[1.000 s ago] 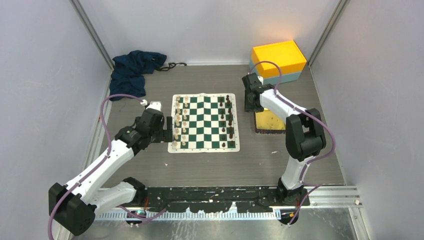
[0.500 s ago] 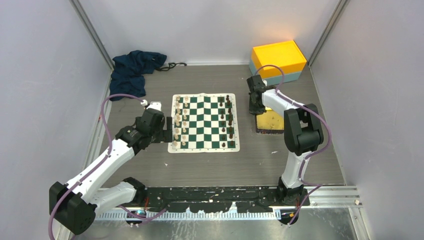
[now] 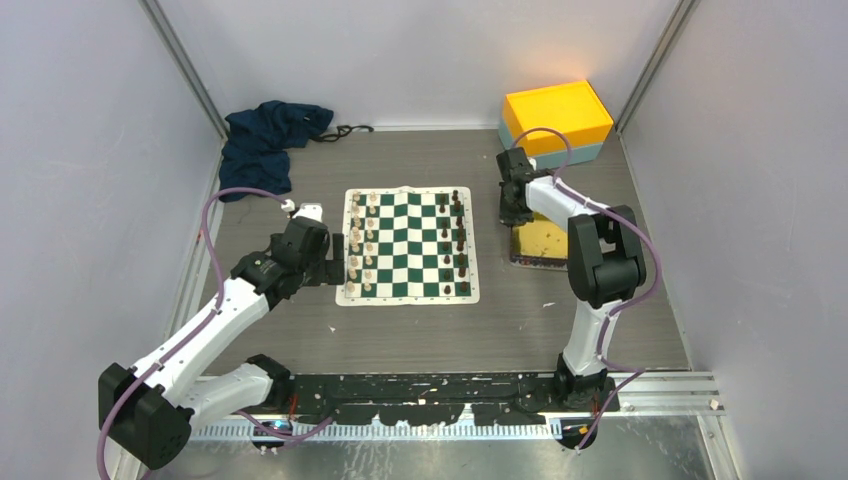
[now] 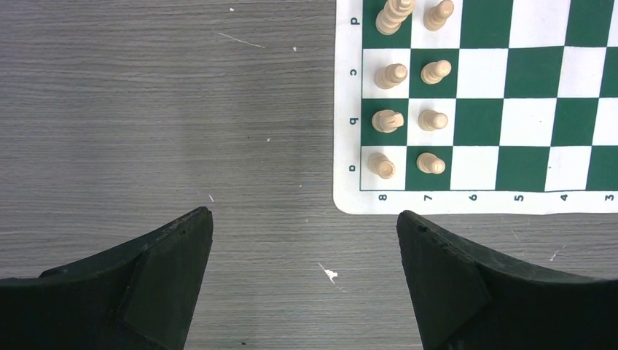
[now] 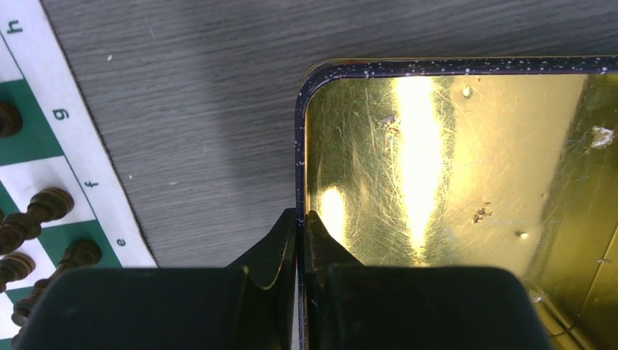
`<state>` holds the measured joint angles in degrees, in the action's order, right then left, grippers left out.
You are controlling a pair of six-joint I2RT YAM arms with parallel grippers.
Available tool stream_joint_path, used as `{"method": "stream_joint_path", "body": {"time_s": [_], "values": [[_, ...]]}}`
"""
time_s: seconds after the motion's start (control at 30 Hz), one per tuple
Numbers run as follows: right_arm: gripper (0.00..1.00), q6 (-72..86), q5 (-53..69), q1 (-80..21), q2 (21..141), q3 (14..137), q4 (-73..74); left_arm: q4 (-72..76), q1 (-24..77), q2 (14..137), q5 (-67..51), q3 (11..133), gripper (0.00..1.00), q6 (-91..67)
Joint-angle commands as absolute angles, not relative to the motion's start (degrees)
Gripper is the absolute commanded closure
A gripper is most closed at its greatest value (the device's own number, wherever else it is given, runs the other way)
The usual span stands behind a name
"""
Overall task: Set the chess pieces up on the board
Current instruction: Pick up the storage box at the center of the board, then place the storage box at the center of the board.
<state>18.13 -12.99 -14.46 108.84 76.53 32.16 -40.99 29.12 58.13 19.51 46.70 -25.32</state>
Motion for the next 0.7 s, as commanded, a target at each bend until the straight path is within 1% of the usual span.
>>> {"method": "stream_joint_path", "body": {"time_s": [0.0, 0.4, 0.67], "values": [[0.94, 16.6, -15.5, -12.5, 110.0, 79.8, 30.9, -40.2, 28.8, 58.2, 20.6, 48.9, 0.02, -25.4], [0.95, 9.1, -13.1, -4.5, 114.7, 85.5, 29.6, -39.3, 28.6, 59.7, 22.0, 49.9, 0.02, -25.4], [0.90, 7.1, -10.3, -4.0, 116.3, 86.1, 30.0, -39.2, 27.3, 60.8, 22.9, 51.1, 0.02, -24.3]]}}
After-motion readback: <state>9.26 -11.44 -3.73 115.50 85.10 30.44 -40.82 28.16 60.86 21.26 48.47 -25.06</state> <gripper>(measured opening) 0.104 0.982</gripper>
